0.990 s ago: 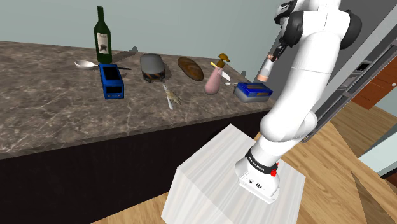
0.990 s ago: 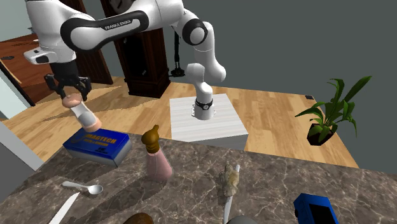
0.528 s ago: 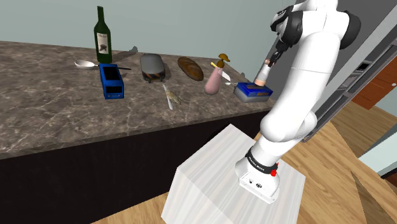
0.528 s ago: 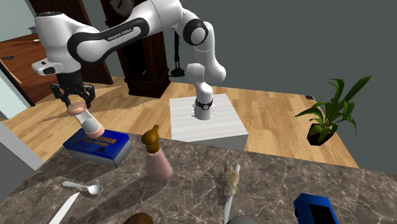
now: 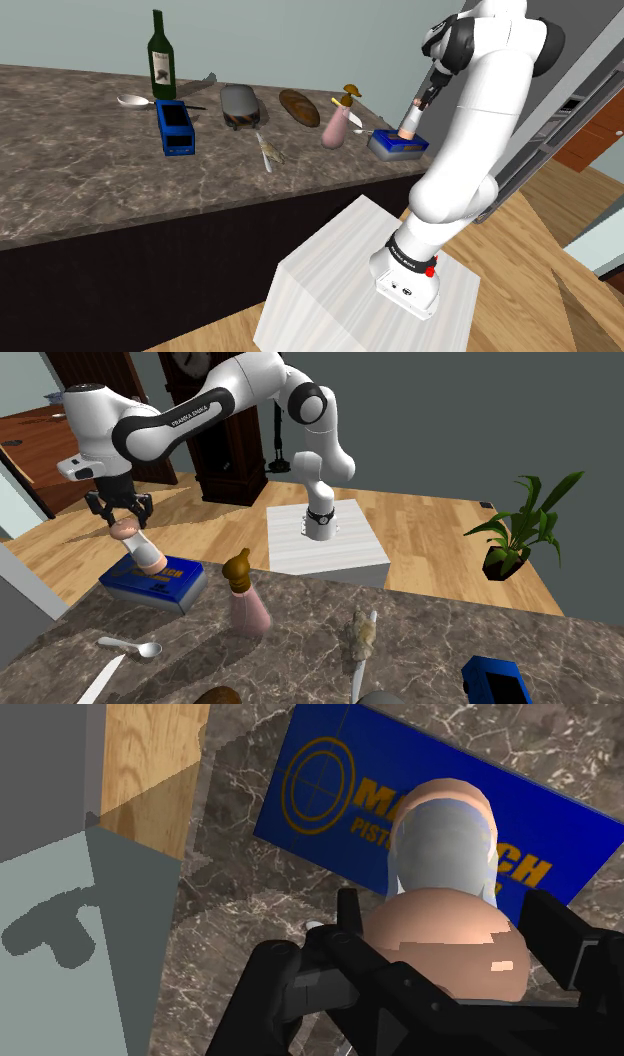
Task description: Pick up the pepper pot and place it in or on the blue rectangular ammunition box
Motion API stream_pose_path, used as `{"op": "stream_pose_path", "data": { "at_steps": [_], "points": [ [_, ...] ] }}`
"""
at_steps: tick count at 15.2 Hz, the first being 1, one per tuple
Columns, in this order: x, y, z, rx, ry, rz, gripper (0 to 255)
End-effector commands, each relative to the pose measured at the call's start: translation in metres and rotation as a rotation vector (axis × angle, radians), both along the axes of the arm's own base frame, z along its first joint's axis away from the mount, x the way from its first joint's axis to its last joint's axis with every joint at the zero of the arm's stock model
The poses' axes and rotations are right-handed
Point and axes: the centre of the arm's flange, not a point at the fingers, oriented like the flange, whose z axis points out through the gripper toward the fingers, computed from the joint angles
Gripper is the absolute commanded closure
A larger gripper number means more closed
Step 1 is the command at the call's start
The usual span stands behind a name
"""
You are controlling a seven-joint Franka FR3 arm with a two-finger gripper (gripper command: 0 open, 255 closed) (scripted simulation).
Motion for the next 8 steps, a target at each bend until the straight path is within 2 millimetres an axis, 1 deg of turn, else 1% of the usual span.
{"op": "stream_pose_path", "data": {
  "at_steps": [1, 3, 4, 8],
  "points": [
    [0.0000, 0.0000, -0.0001, 0.000, 0.000, 0.000, 255],
    [0.0000, 0.0000, -0.0001, 0.000, 0.000, 0.000, 255],
    [0.0000, 0.0000, -0.0001, 0.000, 0.000, 0.000, 0],
    [0.0000, 0.0000, -0.0001, 0.000, 0.000, 0.000, 0]
  ]
}}
